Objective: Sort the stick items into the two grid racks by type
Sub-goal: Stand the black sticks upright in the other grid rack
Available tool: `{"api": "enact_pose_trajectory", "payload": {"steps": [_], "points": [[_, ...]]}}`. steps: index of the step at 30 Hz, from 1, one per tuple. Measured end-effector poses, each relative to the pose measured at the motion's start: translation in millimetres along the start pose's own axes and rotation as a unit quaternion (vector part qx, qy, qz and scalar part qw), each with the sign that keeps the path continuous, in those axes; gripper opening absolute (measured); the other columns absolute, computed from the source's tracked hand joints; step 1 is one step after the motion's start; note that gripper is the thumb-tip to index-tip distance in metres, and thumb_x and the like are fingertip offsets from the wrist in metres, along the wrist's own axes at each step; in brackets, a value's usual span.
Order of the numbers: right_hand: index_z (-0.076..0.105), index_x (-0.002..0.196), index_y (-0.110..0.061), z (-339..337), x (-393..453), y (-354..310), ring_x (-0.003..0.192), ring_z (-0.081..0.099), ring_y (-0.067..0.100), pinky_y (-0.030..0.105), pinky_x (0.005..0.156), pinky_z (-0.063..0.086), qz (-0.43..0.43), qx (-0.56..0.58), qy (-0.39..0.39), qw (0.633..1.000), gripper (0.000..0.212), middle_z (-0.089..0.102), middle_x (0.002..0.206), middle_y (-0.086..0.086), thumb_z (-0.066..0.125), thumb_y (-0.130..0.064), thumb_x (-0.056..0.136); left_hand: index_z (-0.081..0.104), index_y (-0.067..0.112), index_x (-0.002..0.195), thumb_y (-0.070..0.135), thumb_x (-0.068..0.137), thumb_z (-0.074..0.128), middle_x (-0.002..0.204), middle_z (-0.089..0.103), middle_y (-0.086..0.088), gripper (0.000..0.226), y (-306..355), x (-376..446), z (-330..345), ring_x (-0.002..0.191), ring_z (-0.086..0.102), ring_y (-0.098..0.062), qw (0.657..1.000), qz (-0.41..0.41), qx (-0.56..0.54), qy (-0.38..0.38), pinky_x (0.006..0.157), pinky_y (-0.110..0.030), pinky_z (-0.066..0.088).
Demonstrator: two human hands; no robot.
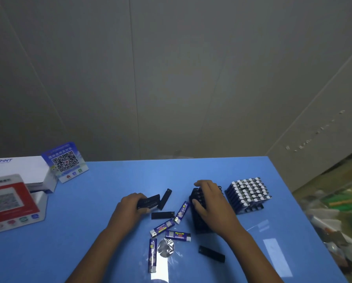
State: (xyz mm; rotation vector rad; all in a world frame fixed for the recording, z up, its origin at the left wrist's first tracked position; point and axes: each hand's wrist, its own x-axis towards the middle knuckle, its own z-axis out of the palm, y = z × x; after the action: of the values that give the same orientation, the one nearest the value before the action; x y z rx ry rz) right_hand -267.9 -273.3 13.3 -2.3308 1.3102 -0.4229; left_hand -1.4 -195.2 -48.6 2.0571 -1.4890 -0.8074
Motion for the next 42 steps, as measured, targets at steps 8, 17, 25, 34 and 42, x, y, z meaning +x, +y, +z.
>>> {"api": "enact_pose_trajectory", "payload": {"steps": [8, 17, 25, 34, 42], "points": [[0.055, 0.118, -0.031, -21.0, -19.6, 10.9, 0.106, 0.054, -0.003, 0.019, 0.090, 0.044, -0.003, 0.148, -0.007, 0.989, 0.024, 0.057, 0.115, -0.018, 0.063, -0.028, 0.096, 0.071, 0.025, 0.090, 0.009, 0.076, 0.082, 0.062, 0.064, 0.018, 0.024, 84.3, -56.9, 0.2, 0.049, 0.054, 0.001, 0.981, -0.034, -0.182, 0.051, 0.053, -0.014, 0.046], [0.070, 0.108, -0.028, -67.4, -56.8, 50.3, 0.096, 0.063, 0.004, 0.014, 0.082, 0.048, -0.061, 0.253, -0.068, 0.963, 0.019, 0.064, 0.103, -0.012, 0.072, -0.020, 0.091, 0.069, 0.039, 0.088, 0.020, 0.074, 0.084, 0.082, 0.071, 0.015, 0.028, 164.0, -92.1, 58.0, 0.074, 0.066, -0.004, 0.991, -0.007, -0.125, 0.047, 0.066, -0.015, 0.051], [0.072, 0.091, -0.032, -64.9, -83.1, 80.6, 0.092, 0.051, 0.003, 0.012, 0.074, 0.038, -0.134, 0.158, -0.112, 0.972, 0.015, 0.062, 0.086, -0.016, 0.081, -0.025, 0.081, 0.063, 0.046, 0.095, 0.040, 0.069, 0.079, 0.089, 0.066, 0.027, 0.031, 187.7, -121.5, 110.9, 0.084, 0.060, 0.006, 0.998, -0.021, -0.026, 0.057, 0.075, -0.024, 0.049], [0.064, 0.095, -0.032, -82.5, -97.5, 87.5, 0.079, 0.060, 0.005, 0.014, 0.068, 0.044, -0.087, 0.181, -0.126, 0.972, 0.017, 0.066, 0.085, -0.010, 0.074, -0.021, 0.088, 0.063, 0.042, 0.094, 0.030, 0.076, 0.081, 0.086, 0.063, 0.027, 0.028, 178.9, -146.0, 112.0, 0.078, 0.058, 0.007, 0.991, -0.068, -0.061, 0.094, 0.068, -0.016, 0.047], [0.040, 0.131, -0.056, -90.7, -112.7, 74.5, 0.084, 0.063, 0.008, 0.024, 0.076, 0.054, -0.078, 0.159, -0.081, 0.981, 0.061, 0.061, 0.097, -0.012, 0.067, -0.016, 0.092, 0.065, 0.043, 0.093, 0.032, 0.075, 0.083, 0.083, 0.064, 0.025, 0.028, 156.7, -145.7, 104.8, 0.077, 0.062, 0.000, 0.989, -0.070, -0.091, 0.095, 0.077, -0.036, 0.056]]}}
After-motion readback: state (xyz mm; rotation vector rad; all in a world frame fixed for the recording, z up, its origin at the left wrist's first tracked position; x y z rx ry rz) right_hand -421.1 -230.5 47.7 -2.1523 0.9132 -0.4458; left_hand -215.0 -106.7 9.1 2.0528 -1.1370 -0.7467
